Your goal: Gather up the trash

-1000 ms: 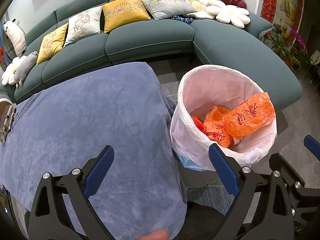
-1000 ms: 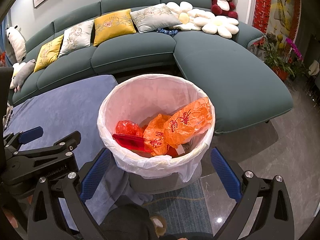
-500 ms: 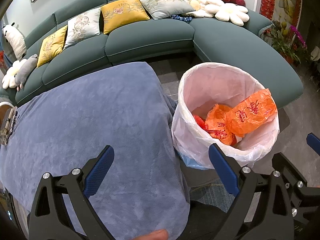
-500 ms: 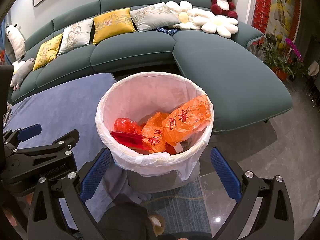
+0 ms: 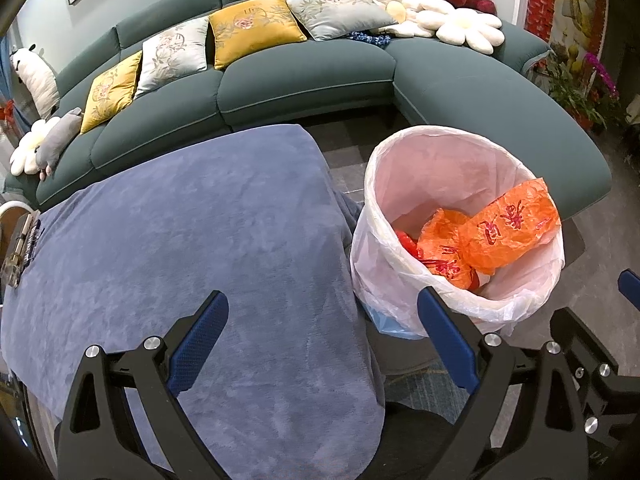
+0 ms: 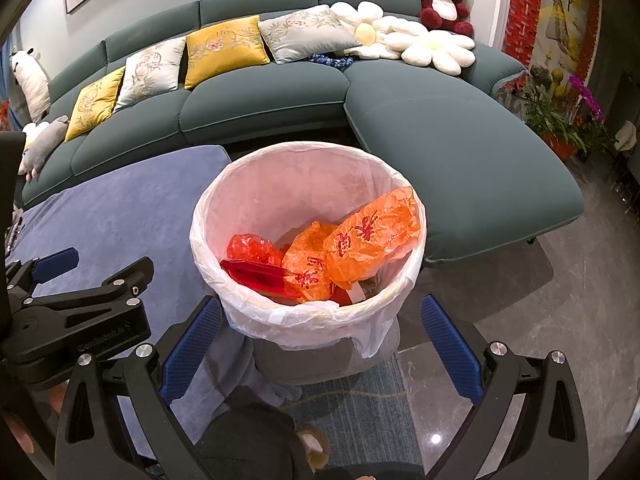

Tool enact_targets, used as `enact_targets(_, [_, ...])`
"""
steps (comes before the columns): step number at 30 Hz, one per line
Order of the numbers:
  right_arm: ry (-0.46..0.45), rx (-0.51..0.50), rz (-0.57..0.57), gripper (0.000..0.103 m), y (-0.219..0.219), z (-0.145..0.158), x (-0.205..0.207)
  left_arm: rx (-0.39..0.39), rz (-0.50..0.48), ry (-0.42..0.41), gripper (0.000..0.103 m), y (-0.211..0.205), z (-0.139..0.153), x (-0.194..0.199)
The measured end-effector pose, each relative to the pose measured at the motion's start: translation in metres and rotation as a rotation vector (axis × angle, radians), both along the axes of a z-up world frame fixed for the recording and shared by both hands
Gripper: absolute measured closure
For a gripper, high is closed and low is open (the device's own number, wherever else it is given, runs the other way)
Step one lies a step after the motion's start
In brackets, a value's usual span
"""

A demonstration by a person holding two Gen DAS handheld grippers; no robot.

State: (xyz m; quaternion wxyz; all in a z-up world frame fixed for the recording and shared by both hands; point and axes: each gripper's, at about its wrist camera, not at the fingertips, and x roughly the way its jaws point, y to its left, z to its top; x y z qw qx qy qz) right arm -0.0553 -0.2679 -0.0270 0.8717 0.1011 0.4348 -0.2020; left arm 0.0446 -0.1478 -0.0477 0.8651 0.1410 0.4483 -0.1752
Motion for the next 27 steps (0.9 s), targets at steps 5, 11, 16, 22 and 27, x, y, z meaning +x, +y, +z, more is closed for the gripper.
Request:
enact_targets(5, [0.000,-0.001,0.001,0.007,0.0002,0.0000,-0.0006,0.001,0.001,0.002,0.012,0.0018,0.0003,-0.0002])
enact_targets(11, [-0.003,-0.001,0.000,0.007,0.0007,-0.0005,-0.0006,0.003,-0.003,0.002,0.012,0.0019,0.0000,-0.0010])
enact_targets(16, [-0.002,-0.001,0.000,0.007,0.0005,-0.0006,-0.0008,0.006,-0.003,0.013,0.012,0.0027,-0.0009,0.0002])
enact_targets(22, [-0.003,-0.002,0.000,0.007,0.0003,-0.0006,-0.0008,0.011,-0.006,0.018,0.012,0.0031,-0.0019,0.0006])
enact_targets(27, [-0.001,-0.003,0.000,0.007,-0.0001,-0.0010,-0.0010,0.019,-0.009,0.010,0.012,0.0023,-0.0025,-0.0013])
